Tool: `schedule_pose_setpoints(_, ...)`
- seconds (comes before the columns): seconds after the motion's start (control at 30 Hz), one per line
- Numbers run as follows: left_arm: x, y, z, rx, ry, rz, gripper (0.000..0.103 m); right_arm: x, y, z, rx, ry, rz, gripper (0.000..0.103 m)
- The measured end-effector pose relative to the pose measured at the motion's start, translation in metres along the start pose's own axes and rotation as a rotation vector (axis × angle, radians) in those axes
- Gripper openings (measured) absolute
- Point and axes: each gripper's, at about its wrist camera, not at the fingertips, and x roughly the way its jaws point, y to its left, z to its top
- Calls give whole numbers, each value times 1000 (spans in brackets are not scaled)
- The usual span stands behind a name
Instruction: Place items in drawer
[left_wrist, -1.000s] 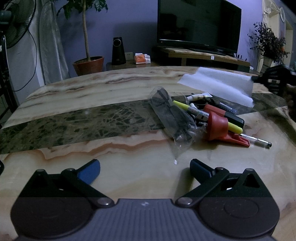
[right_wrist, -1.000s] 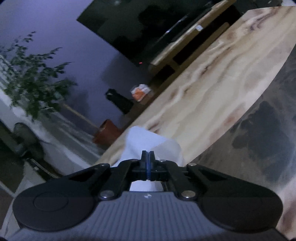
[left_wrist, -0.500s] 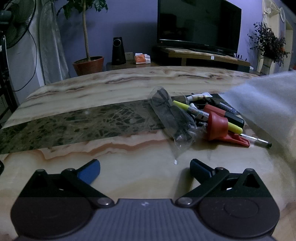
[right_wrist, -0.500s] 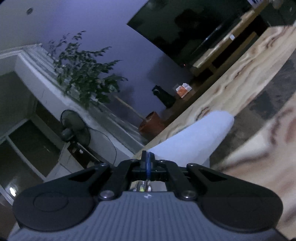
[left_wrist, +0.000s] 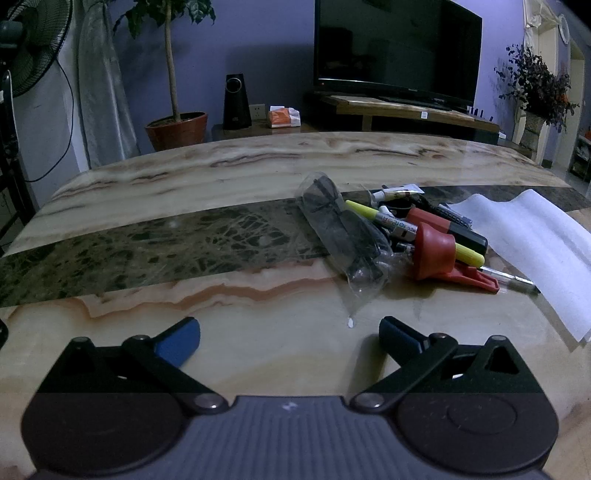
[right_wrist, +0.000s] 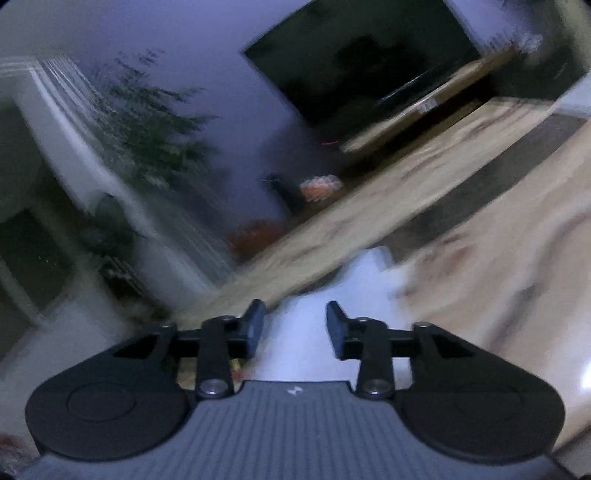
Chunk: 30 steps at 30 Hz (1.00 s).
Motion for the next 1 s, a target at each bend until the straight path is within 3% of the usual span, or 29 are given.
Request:
schedule_pose_setpoints(0.1,0,0,0,0,0,0,103,15,-3,-5,-86,84,-165,44)
schedule_pose_setpoints(0.13,0,0,0,0,0,0,103,19,-6,-7,-83,98,-177,44)
schedule_pose_setpoints(0.3,0,0,0,0,0,0,103,41,-34,-8,78,180,-137,44)
schedule_pose_setpoints(0.4,0,0,0,0,0,0,103,46,-38,-8,103,163,-132,44)
schedule_pose_setpoints(0.57,0,0,0,0,0,0,103,75,-32,-18,78,227,-140,45)
schedule_pose_setpoints(0.7,0,0,0,0,0,0,103,91,-25,-23,6,266,-193,45)
schedule_pose_setpoints(0.9,0,0,0,0,0,0,103,99,-22,-25,-42,259,-195,48)
schedule_pose_setpoints(0.93,0,0,0,0,0,0,103,100,-20,-26,-61,266,-197,43)
schedule_pose_setpoints(0.97,0,0,0,0,0,0,103,102,-16,-27,-94,279,-192,16)
schedule_pose_setpoints(1.0,0,0,0,0,0,0,103,105,-12,-29,-128,291,-187,1)
